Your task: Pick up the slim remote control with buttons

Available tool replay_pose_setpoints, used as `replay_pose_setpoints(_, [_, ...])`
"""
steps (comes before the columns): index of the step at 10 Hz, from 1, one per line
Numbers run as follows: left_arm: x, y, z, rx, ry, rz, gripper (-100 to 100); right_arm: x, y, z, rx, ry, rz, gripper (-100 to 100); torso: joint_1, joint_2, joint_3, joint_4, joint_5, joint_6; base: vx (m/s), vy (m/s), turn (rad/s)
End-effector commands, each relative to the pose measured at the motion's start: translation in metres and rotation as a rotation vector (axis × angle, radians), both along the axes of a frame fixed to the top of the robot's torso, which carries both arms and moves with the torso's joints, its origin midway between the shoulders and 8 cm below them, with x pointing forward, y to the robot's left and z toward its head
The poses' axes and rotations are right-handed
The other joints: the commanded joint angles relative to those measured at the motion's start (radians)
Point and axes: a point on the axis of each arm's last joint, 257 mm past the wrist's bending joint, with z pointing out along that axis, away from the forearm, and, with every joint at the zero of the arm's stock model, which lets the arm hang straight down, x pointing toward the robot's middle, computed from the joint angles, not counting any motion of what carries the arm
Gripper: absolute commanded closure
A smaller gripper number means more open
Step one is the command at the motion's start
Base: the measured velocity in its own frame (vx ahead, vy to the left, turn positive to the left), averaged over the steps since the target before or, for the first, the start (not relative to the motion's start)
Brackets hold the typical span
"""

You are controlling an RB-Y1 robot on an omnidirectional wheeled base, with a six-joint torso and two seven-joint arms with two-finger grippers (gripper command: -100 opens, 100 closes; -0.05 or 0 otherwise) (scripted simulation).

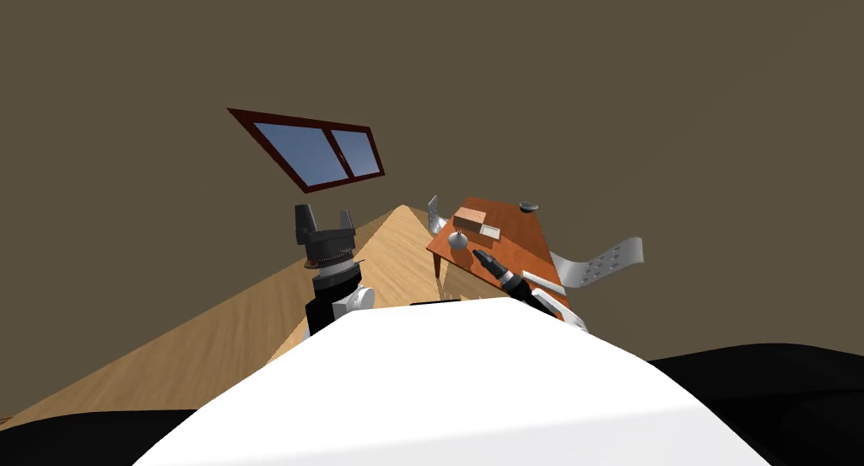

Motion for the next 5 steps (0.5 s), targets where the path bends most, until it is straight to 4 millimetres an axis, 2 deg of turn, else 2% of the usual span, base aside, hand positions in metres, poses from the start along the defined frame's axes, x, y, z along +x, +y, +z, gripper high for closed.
replay_pose_setpoints(1, [0.000, 0.000, 0.000, 0.000, 0.000, 0.000, 0, -0.012, -0.003, -0.032, -0.070, 0.065, 0.026, -100, 0.000, 0.000, 0.000, 0.000, 0.000, 0.000, 0.017, 0.003, 0.233])
replay_pose_setpoints(2, [0.000, 0.000, 0.000, 0.000, 0.000, 0.000, 0, -0.013, -0.009, -0.042, -0.077, 0.085, 0.014, -100, 0.000, 0.000, 0.000, 0.000, 0.000, -0.001, 0.012, -0.005, 0.146])
replay_pose_setpoints(3, [0.000, 0.000, 0.000, 0.000, 0.000, 0.000, 0, -0.023, -0.008, -0.061, -0.130, 0.121, 0.051, -100, 0.000, 0.001, 0.000, 0.000, 0.000, 0.000, 0.008, -0.005, 0.292])
replay_pose_setpoints(4, [0.000, 0.000, 0.000, 0.000, 0.000, 0.000, 0, -0.026, -0.017, -0.073, -0.141, 0.148, 0.035, -100, 0.000, 0.001, 0.000, 0.000, 0.000, -0.001, 0.007, -0.011, 0.119])
replay_pose_setpoints(5, [0.000, 0.000, 0.000, 0.000, 0.000, 0.000, 0, -0.039, -0.021, -0.097, -0.198, 0.198, 0.065, -100, -0.001, 0.001, 0.001, 0.000, 0.000, 0.001, 0.001, -0.011, 0.256])
